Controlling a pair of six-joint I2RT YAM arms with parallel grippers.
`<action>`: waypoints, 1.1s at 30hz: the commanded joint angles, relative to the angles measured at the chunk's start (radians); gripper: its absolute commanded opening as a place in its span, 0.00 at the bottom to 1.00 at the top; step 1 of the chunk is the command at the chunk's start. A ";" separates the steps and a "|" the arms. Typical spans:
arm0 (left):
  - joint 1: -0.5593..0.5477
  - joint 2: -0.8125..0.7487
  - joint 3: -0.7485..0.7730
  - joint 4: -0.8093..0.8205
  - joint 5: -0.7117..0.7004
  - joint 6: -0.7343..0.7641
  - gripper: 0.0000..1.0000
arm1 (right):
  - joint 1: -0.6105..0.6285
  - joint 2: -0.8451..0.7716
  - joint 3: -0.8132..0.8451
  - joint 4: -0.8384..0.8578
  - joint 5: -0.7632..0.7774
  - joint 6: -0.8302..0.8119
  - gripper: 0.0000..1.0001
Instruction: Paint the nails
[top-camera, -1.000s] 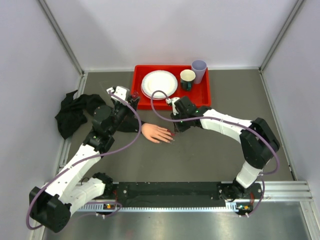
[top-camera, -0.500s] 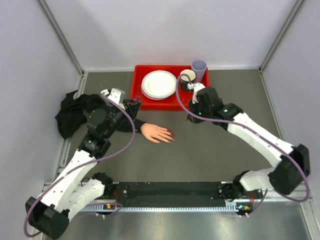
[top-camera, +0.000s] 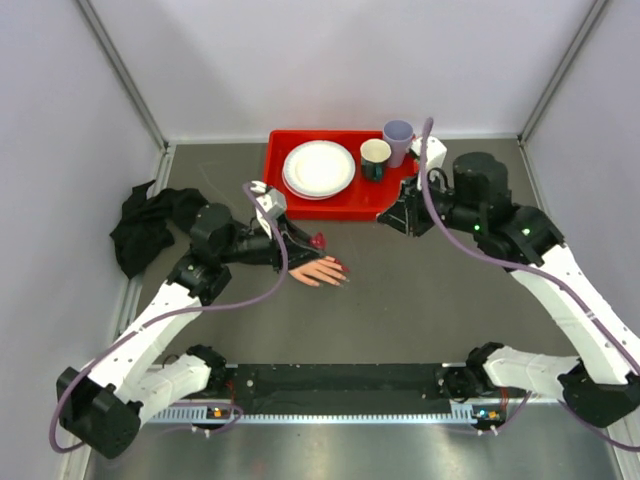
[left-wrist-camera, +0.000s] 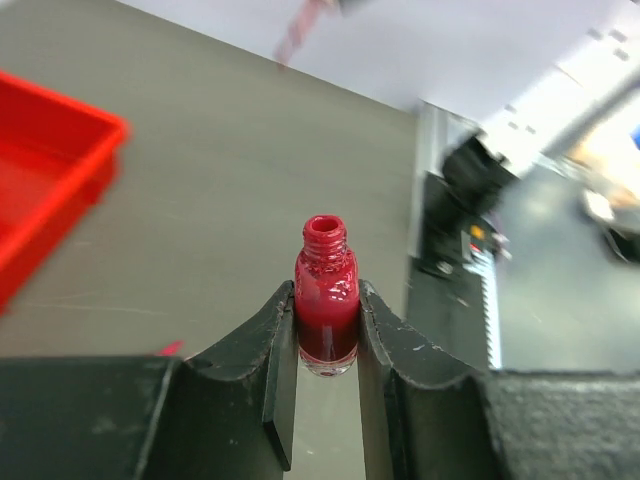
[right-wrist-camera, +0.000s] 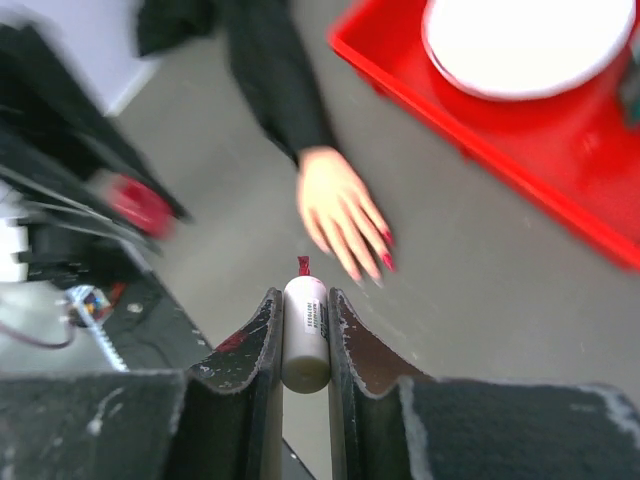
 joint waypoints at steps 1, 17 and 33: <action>-0.033 0.017 0.024 0.049 0.187 0.039 0.00 | 0.103 -0.002 0.146 -0.097 -0.049 -0.086 0.00; -0.087 0.015 -0.012 -0.076 0.073 0.214 0.00 | 0.278 0.158 0.289 -0.202 -0.094 -0.250 0.00; -0.110 0.029 -0.006 -0.099 0.065 0.255 0.00 | 0.278 0.196 0.294 -0.187 -0.154 -0.237 0.00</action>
